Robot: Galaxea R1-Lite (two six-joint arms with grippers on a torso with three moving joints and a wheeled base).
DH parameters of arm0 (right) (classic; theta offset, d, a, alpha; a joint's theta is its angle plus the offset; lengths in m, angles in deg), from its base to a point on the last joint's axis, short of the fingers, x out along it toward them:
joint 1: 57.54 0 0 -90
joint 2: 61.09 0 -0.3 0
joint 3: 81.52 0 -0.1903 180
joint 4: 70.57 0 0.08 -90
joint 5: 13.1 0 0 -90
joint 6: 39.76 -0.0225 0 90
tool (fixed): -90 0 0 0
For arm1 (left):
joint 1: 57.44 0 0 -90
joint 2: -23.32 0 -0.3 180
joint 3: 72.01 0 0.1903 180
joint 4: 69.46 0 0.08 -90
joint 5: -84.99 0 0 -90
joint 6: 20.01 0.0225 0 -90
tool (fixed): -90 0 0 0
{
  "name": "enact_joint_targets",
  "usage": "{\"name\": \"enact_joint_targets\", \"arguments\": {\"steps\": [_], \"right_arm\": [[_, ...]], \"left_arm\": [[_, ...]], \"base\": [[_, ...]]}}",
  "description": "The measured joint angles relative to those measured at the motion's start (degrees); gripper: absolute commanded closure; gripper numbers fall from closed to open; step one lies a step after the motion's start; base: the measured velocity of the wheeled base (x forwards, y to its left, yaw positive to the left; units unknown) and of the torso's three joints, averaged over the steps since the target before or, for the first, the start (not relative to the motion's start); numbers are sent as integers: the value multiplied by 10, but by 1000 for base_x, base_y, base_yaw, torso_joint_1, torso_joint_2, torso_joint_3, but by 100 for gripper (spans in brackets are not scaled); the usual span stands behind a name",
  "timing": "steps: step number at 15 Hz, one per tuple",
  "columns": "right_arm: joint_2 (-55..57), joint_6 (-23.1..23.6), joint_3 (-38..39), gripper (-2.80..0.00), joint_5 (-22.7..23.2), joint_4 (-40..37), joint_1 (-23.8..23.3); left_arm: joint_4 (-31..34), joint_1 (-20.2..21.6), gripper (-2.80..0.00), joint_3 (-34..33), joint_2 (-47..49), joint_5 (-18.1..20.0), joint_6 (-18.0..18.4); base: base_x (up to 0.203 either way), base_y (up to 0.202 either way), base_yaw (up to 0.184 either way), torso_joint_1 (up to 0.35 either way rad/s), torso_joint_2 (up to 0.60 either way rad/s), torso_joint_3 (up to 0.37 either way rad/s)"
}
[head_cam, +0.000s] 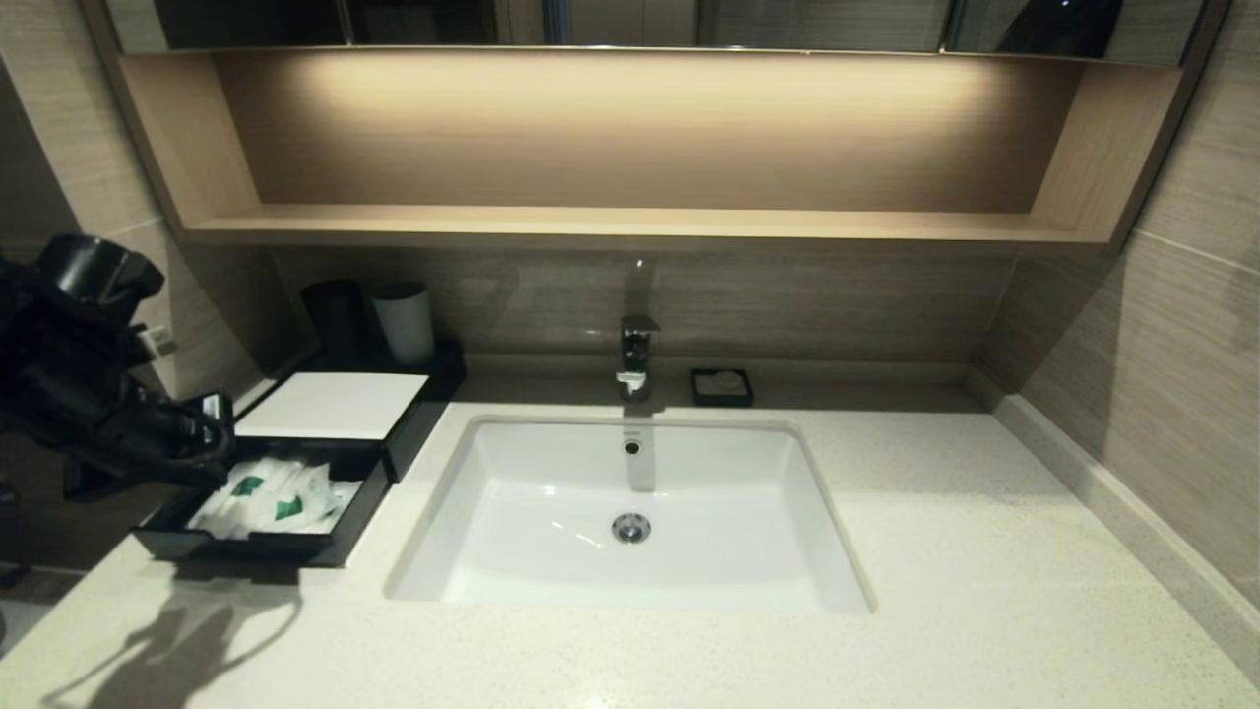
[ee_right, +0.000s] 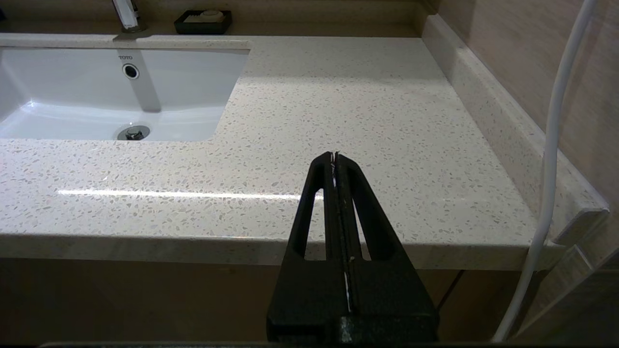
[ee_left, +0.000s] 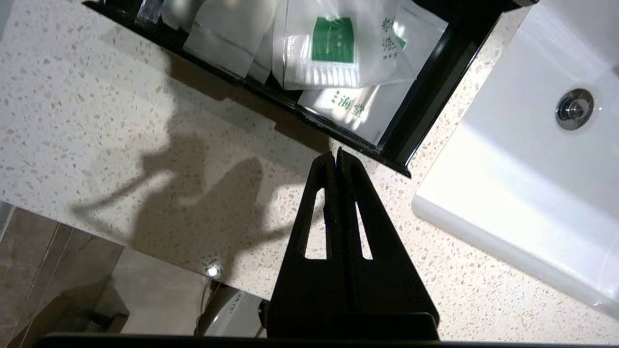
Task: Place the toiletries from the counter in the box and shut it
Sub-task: Close the drawer
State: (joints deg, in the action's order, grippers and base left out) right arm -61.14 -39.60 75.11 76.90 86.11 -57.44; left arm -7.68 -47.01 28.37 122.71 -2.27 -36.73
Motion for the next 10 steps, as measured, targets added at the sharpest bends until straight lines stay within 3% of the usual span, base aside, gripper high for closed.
{"name": "enact_joint_targets", "arguments": {"steps": [10], "right_arm": [[0, 0, 0, 0, 0, 0, 0]], "left_arm": [[-6, -2, 0, -57, 5, -2, 2]], "base": [[0, 0, 0, 0, 0, 0]]}}
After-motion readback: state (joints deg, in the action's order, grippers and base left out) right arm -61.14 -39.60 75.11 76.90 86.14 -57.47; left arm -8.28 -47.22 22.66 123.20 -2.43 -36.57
